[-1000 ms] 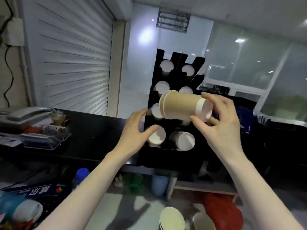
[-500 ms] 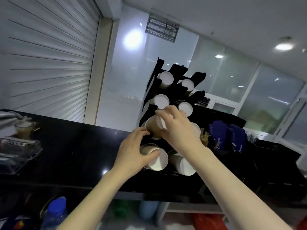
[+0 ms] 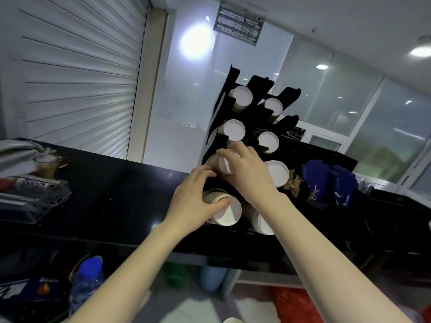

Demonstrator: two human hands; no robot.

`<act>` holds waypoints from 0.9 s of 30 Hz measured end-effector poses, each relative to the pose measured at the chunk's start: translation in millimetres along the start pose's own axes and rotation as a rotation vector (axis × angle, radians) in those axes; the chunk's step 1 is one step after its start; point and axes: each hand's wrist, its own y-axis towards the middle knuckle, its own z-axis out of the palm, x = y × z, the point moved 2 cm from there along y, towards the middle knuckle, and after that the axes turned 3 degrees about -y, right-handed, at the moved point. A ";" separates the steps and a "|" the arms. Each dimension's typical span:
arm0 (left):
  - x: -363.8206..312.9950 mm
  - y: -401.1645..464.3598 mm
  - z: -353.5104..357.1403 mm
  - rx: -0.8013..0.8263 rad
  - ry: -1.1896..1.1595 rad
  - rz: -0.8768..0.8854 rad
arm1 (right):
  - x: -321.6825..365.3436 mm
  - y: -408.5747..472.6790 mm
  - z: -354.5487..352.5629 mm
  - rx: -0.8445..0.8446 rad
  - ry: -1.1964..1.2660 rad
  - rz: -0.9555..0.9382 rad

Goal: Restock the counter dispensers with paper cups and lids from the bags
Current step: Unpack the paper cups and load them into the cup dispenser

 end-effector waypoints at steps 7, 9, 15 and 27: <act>-20.0 -41.0 9.5 -0.073 0.055 -0.011 | -16.0 -59.6 -37.8 -0.095 0.190 0.110; -31.0 -77.3 17.4 -0.152 0.069 0.025 | -12.3 -102.8 -45.3 -0.108 0.305 0.154; -35.7 -222.2 73.2 0.100 0.016 -0.058 | 10.4 -267.8 -29.3 0.195 0.563 0.219; -41.4 -355.5 136.6 0.321 0.067 -0.416 | 33.9 -444.9 -8.9 0.521 0.734 0.487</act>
